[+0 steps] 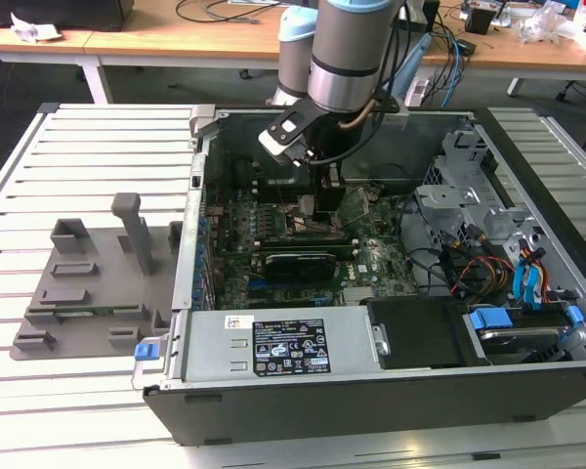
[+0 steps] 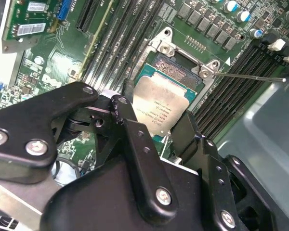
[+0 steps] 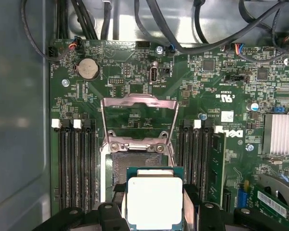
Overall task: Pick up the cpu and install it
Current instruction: 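Place the cpu into insertion slot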
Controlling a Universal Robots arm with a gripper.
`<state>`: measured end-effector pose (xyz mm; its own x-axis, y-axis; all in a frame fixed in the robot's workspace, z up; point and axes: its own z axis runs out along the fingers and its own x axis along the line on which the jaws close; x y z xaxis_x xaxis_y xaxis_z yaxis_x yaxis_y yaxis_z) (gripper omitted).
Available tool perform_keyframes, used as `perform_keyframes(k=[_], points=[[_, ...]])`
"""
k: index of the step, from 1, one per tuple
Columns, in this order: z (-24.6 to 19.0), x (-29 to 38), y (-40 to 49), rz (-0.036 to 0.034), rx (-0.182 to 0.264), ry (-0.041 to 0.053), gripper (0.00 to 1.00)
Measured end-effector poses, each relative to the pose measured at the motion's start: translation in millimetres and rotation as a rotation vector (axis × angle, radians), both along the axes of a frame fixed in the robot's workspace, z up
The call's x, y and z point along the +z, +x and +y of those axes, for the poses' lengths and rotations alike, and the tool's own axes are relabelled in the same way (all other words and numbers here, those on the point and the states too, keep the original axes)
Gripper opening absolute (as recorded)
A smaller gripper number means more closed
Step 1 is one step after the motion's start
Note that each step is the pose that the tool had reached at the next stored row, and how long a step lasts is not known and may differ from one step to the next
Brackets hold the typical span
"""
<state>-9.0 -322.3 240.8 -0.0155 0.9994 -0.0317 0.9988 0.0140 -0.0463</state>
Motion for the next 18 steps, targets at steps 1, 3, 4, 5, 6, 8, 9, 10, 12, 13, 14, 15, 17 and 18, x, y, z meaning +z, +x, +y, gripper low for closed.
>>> perform_keyframes(k=[1,3,4,5,6,8,9,10,12,13,14,15,17,18], points=[[0.9,-0.7,0.0,0.0000,0.000,0.0000,0.55],[2.8,-2.8,0.0,0.0000,0.000,0.0000,0.55],[3.1,-3.5,0.1,0.0000,0.000,-0.0002,0.55],[3.2,-4.1,0.0,0.0000,0.000,-0.0001,0.55],[3.3,-4.8,0.0,0.0000,0.000,0.0000,0.55],[3.3,-5.7,0.0,0.0000,0.000,-0.0001,0.55],[3.4,-6.3,0.0,0.0000,0.000,-0.0001,0.55],[3.4,-6.8,0.0,0.0000,0.000,-0.0001,0.55],[3.3,-7.8,0.0,0.0000,0.000,-0.0001,0.55],[3.3,-8.2,0.0,0.0000,0.000,-0.0001,0.55],[3.3,-8.8,0.0,0.0000,0.000,-0.0001,0.55],[3.3,-9.7,0.0,0.0000,0.000,-0.0001,0.55],[3.3,-11.3,0.0,0.0000,0.000,-0.0001,0.55],[3.3,-12.0,0.0,0.0000,0.000,-0.0001,0.55]])
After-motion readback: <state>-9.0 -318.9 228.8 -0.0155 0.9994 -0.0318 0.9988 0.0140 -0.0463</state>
